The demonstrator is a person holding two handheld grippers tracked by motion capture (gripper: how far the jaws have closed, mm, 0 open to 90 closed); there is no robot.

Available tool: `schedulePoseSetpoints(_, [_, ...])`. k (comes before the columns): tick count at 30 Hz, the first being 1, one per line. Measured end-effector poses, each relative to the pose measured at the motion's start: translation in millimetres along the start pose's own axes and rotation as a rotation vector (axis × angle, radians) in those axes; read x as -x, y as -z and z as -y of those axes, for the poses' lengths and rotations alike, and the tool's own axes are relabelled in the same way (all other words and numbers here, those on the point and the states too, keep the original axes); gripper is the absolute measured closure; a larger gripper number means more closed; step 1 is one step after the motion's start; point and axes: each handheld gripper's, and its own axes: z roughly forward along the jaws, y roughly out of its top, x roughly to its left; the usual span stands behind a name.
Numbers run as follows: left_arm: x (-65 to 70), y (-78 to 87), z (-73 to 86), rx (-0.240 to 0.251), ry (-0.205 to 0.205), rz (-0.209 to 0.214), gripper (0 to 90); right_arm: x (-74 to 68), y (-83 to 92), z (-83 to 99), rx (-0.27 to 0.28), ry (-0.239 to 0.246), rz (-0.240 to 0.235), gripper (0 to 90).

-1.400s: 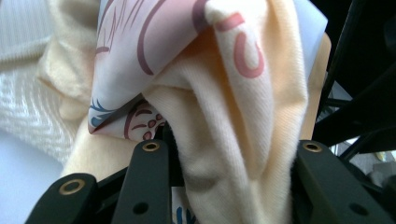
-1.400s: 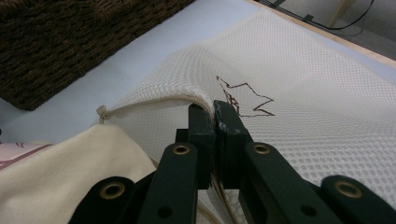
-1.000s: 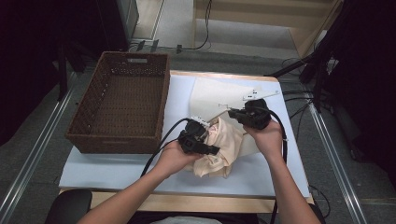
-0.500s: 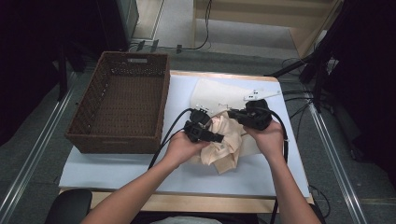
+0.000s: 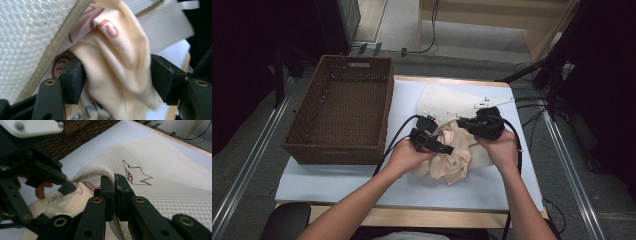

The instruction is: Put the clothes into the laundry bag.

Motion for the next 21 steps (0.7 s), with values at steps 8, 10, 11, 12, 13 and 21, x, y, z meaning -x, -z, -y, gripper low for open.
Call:
schedulePoseSetpoints(8, [11.7, 31.6, 11.0, 0.040, -0.070, -0.028, 31.8, 0.2, 0.3, -0.2, 0.000, -0.002, 0.004, 87.8])
schedulePoseSetpoints(10, [13.1, 36.3, 17.2, 0.045, -0.075, -0.021, 33.0, 0.2, 0.2, -0.1, 0.000, -0.003, 0.003, 87.8])
schedulePoseSetpoints(11, [13.5, 38.1, 20.5, 0.041, -0.084, -0.020, 33.7, 0.3, 0.1, -0.1, 0.000, -0.003, 0.002, 87.8])
schedulePoseSetpoints(12, [14.3, 39.1, 23.9, 0.037, -0.089, -0.024, 34.3, 0.4, 0.0, 0.1, -0.001, -0.003, 0.003, 87.8])
schedulePoseSetpoints(13, [15.4, 40.7, 28.2, 0.028, -0.095, -0.026, 34.6, 0.6, 0.0, 0.3, -0.002, -0.005, 0.004, 87.8])
schedulePoseSetpoints(21, [25.4, 48.4, 57.1, 0.053, -0.144, -0.010, 61.6, 1.8, 0.2, 1.2, -0.001, -0.010, 0.005, 87.8])
